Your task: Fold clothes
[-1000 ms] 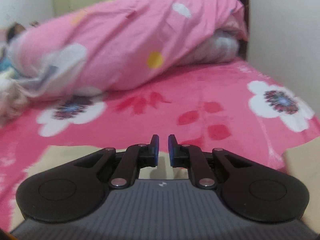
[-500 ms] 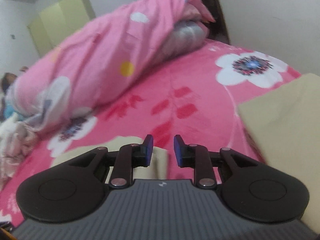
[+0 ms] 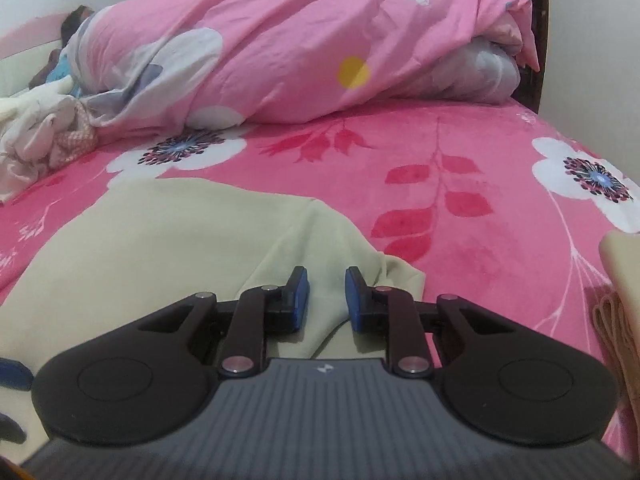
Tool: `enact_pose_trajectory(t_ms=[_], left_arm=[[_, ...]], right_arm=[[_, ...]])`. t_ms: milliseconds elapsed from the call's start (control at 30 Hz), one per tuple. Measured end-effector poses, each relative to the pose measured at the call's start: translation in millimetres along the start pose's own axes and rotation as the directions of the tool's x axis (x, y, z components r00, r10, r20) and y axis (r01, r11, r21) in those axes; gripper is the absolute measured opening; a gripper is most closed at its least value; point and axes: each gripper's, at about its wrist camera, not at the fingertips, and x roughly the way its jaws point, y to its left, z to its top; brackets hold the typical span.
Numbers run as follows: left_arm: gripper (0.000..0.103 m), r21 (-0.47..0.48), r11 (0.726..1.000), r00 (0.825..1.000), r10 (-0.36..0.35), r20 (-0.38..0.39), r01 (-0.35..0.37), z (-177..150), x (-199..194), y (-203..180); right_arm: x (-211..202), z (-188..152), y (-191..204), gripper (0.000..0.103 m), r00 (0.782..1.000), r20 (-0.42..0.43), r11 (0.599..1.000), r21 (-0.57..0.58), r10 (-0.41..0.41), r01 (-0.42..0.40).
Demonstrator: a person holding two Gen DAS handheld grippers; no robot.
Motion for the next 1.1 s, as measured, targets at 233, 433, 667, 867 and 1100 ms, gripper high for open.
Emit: enact_pose_trajectory(t_ms=[233,433,667,867,1100], left_arm=[[0.032,-0.001,1.000,1.000,0.000,0.003,0.000,-2,0,0],[0.032,0.006,1.000,1.000,0.001,0.003,-0.001,-2,0,0],[0.038,0.015,1.000,1.000,-0.022,0.003,0.022,-3,-2,-1],[0.038,0.034,0.999,1.000,0.003,-0.013,-0.002,-2,0,-6],[0.038,0.047,0.998,0.999,0.039,-0.024,-0.038,-1,1,-13]], right_arm=[[-16,27,0,0.019,0.999,0.047,1.000,-0.014,-0.008,0.009],[1,15,-29,0.019,0.999,-0.020,0.997,0.062,-0.038,0.039],[-122,5,-11,0.020,0.985,0.166,0.998,0.051,-0.045,0.037],[-105,-70,17,0.022,0.991,0.094,0.993,0.058,0.095,-0.101],[-134,-70,21,0.024,0.987,0.152,0.979,0.190,0.050,-0.078]])
